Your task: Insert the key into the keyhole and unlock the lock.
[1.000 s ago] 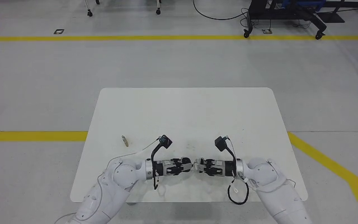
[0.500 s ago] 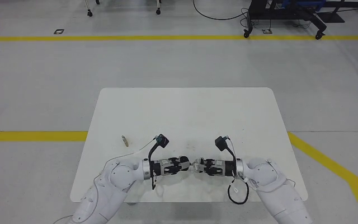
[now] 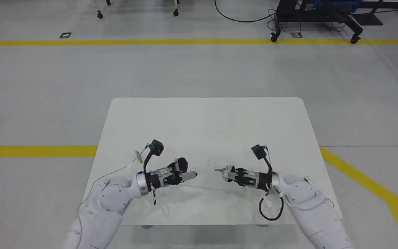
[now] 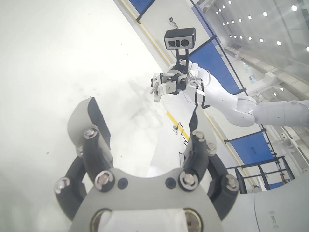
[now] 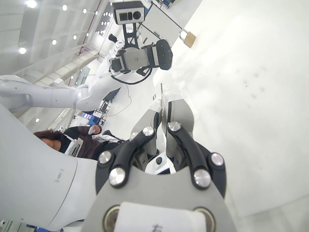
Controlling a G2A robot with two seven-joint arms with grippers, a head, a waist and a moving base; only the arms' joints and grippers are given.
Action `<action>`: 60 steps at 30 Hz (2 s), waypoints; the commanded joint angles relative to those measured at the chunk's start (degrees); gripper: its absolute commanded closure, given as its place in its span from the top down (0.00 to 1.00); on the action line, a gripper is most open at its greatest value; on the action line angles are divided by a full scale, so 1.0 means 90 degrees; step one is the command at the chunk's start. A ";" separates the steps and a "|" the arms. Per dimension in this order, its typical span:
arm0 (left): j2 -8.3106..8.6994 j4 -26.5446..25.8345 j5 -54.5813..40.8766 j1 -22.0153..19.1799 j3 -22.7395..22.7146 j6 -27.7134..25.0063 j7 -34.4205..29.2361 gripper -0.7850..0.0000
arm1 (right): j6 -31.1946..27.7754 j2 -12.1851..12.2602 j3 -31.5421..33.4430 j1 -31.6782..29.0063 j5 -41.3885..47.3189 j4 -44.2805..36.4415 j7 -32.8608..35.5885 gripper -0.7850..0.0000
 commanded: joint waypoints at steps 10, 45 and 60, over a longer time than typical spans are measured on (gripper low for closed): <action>0.0409 -0.3374 0.3611 0.0686 -0.1185 0.3404 -0.2537 1.00 | 0.0587 -0.0090 0.0197 0.0149 -0.1872 0.0298 -0.2675 0.00; 0.0118 -0.0350 0.4067 -0.1256 -0.0401 0.6937 -0.3105 0.58 | 0.1015 -0.0218 0.0046 -0.0074 -0.3268 -0.0052 -0.4612 0.00; 0.0029 0.0196 0.4421 -0.1777 -0.0031 0.7273 -0.3025 0.56 | 0.1015 -0.0218 0.0046 -0.0074 -0.3268 -0.0052 -0.4612 0.00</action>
